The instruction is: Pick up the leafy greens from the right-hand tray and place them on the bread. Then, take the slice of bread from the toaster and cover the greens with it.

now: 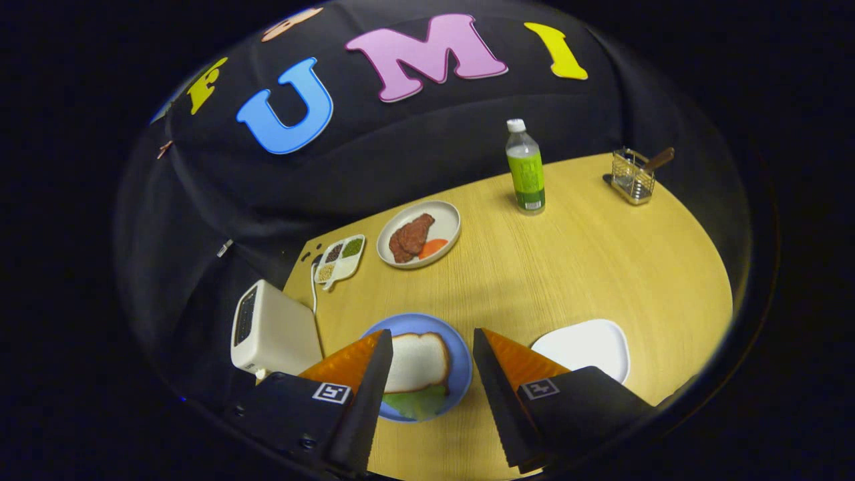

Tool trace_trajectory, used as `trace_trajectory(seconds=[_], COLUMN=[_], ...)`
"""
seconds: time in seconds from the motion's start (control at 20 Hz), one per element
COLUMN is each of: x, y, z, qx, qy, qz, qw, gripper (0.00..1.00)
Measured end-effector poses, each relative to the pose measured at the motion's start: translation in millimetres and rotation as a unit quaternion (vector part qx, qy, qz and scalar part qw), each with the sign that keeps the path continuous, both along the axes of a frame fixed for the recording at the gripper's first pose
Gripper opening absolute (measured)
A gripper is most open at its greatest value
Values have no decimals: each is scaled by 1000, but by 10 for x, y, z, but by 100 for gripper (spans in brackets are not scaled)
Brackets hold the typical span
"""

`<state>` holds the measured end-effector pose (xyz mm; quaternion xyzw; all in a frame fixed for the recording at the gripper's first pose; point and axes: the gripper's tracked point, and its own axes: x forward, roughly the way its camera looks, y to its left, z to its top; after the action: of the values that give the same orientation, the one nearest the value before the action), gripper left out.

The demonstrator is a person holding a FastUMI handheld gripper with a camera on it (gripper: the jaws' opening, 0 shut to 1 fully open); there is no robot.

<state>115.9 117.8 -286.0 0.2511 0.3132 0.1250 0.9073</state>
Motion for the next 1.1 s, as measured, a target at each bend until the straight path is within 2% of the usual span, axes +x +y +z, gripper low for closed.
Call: trace_trajectory(seconds=[0.15, 0.3, 0.6, 0.7, 0.75, 0.9, 1.1], x=[20, 2, -114, -168, -186, -313, -444], y=[-180, -329, -563, -615, -630, -639, -685], z=[490, 903, 1555, 1712, 1773, 1879, 1800], qx=[-32, -81, -187, -203, -208, -214, -241], qy=[-60, -120, -213, -233, -240, -244, -251], qz=[-4, -4, -21, -29, -33, -36, -42], qw=[998, 989, 959, 951, 948, 945, 937], gripper=[77, 77, 77, 76, 72, 73, 73])
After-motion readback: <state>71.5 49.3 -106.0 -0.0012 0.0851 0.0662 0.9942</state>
